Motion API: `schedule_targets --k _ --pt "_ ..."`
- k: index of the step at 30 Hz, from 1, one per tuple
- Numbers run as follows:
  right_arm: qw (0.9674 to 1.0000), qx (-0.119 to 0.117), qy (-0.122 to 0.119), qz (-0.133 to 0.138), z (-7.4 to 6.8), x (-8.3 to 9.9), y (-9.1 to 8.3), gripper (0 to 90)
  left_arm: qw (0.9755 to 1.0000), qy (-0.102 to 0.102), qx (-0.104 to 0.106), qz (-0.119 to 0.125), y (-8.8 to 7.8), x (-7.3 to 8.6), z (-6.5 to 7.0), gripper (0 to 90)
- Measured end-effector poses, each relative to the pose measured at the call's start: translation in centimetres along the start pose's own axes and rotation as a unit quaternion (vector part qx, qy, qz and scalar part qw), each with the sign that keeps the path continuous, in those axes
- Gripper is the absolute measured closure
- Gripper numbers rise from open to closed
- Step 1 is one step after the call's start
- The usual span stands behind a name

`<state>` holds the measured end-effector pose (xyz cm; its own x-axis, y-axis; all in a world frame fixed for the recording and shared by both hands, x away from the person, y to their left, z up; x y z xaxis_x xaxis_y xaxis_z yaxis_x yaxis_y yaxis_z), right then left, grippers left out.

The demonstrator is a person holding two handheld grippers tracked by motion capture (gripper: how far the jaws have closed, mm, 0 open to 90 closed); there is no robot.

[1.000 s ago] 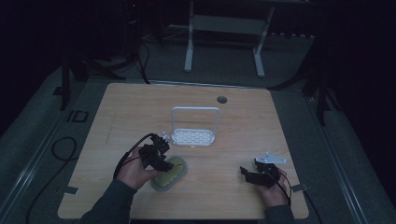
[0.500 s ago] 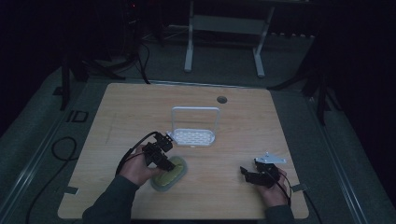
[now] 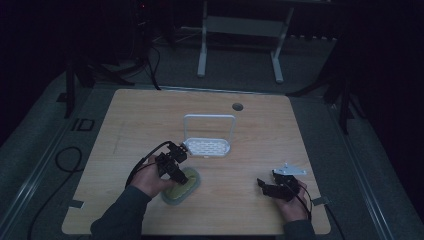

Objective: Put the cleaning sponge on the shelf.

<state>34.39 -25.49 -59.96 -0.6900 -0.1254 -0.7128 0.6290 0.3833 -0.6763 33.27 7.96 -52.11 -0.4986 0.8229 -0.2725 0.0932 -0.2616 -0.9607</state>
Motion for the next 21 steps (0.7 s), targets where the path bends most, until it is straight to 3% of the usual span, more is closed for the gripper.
schedule_targets --k 21 --pt "1.0 0.0 -0.001 0.0 0.0 0.0 0.0 26.1 0.9994 -0.005 0.01 -0.031 1.1 -0.3 -0.2 57.7"
Point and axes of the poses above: each handheld gripper's, and its own axes: y roughly forward along the jaws, x roughly out of its underside, z roughly to its right, the point moved 6 cm from there along y, roughly forward along the jaws, and after that the axes turned 15 degrees about y, right-handed, at the moved point
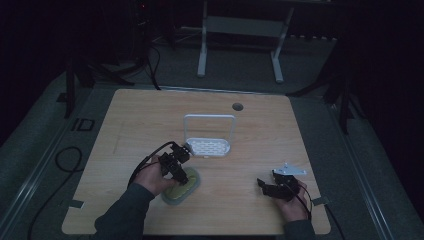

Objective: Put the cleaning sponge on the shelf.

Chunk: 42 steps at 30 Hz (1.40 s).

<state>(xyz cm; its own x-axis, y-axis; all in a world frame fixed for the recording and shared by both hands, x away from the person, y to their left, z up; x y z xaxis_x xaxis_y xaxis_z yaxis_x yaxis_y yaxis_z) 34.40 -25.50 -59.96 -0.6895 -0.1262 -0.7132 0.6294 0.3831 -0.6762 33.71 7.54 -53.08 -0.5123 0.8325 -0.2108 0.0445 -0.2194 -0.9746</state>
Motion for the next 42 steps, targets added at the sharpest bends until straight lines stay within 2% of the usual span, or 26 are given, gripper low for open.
schedule_targets --k 15,24,42 --pt "1.0 0.0 -0.001 0.0 0.01 -0.01 0.0 26.1 0.9999 0.007 0.005 -0.014 0.39 0.04 -0.15 63.3" --pt "1.0 0.0 0.0 0.0 0.0 0.0 0.0 26.1 0.9997 0.016 0.005 -0.017 0.41 -0.01 -0.12 70.5" --pt "1.0 0.0 -0.001 0.0 0.01 -0.01 0.0 26.1 0.9991 0.038 -0.003 -0.019 -0.13 -0.31 -0.1 71.8"
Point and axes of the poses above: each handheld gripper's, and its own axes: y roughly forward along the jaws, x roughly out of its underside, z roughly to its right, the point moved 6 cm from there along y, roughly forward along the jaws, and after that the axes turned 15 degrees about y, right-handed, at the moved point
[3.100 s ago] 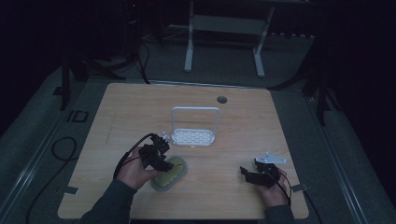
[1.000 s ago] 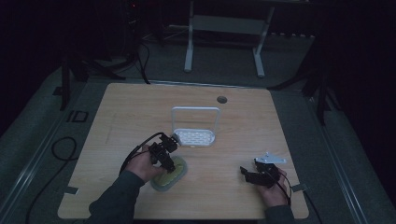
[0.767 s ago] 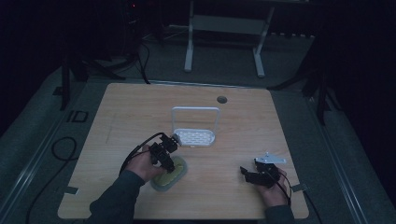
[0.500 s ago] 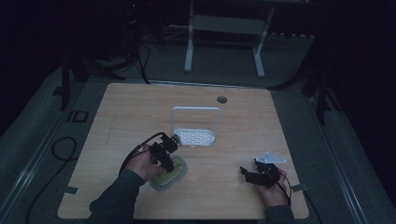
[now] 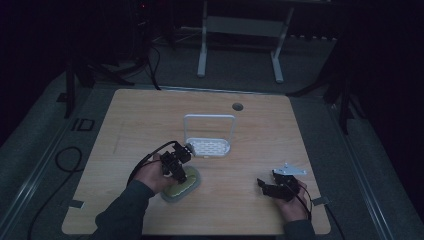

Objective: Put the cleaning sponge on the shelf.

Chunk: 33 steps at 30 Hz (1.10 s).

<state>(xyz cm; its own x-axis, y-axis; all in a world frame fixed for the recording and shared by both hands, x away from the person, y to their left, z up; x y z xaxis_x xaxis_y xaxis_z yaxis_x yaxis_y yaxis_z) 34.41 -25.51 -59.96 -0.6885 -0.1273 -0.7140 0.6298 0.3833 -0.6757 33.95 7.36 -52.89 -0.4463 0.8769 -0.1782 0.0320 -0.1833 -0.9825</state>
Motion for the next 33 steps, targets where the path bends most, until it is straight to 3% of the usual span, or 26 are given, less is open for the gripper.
schedule_targets --k 16,33 --pt "1.0 0.0 0.0 0.0 0.0 0.0 0.0 26.1 0.9987 0.034 -0.027 0.026 -1.5 -1.0 -0.2 71.9" --pt "1.0 0.0 0.0 0.0 0.0 0.0 0.0 26.1 0.9925 0.091 -0.055 0.059 -3.0 -2.0 -0.7 71.9"
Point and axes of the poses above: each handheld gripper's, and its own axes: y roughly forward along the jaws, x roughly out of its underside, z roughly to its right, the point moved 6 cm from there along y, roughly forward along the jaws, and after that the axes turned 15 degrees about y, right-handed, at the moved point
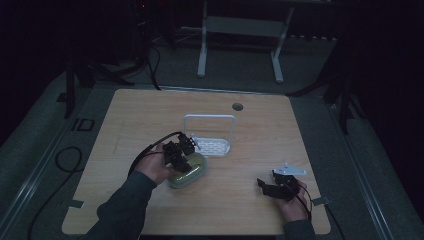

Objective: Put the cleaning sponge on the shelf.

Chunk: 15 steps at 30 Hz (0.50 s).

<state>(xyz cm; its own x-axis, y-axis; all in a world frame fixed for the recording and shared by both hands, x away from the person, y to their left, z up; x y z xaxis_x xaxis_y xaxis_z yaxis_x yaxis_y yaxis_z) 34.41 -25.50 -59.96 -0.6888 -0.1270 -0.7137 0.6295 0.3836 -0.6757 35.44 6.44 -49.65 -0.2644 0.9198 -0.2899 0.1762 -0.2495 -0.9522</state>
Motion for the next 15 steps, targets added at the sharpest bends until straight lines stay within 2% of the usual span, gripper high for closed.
schedule_targets --k 15 --pt "1.0 0.0 0.001 0.0 -0.01 0.0 0.0 26.1 0.9982 0.049 -0.029 0.019 -0.64 -0.89 -0.79 71.9"
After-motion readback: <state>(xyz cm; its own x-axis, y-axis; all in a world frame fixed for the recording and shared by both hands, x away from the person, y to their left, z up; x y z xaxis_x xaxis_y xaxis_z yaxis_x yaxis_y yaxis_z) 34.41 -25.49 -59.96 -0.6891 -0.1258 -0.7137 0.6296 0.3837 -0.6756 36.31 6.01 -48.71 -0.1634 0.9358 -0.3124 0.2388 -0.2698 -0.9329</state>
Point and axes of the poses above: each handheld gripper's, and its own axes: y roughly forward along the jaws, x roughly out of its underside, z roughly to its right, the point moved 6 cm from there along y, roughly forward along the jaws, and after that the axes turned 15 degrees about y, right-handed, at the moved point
